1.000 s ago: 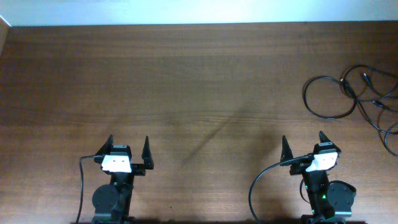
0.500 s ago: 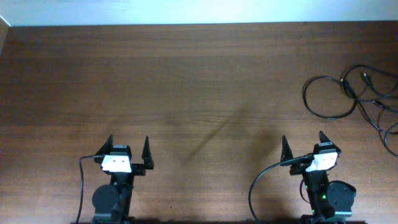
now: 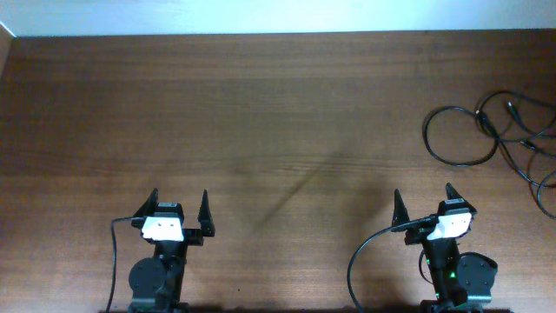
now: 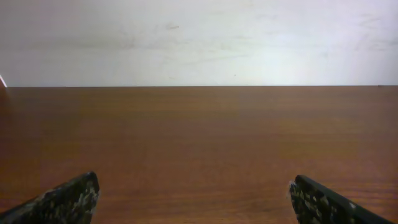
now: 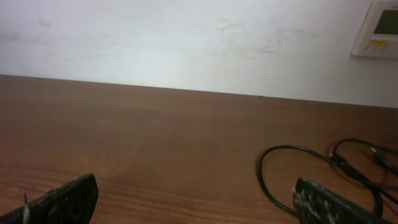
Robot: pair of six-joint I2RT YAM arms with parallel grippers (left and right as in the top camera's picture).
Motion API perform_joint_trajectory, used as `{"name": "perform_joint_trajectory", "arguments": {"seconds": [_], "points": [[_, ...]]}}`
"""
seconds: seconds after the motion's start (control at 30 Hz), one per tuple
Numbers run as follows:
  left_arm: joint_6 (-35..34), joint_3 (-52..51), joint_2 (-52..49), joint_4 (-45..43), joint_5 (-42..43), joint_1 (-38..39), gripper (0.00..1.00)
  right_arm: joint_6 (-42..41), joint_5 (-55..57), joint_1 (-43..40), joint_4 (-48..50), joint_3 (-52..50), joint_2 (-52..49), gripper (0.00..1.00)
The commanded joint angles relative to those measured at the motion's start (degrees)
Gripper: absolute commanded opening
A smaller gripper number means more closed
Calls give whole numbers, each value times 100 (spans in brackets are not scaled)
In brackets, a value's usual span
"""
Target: Untangle cables
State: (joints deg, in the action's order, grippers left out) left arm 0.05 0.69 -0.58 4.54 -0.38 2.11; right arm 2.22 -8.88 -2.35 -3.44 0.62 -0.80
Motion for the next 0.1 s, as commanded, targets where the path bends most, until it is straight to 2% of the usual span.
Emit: {"name": "perform_joint_trajectory", "arguments": {"seconds": [0.0,0.07], "points": [[85,-17,28,28,46,-42,99,35,-31,46,-28,-31,59,99],[85,-17,28,28,46,-42,99,35,-31,46,-28,-31,59,99]]}}
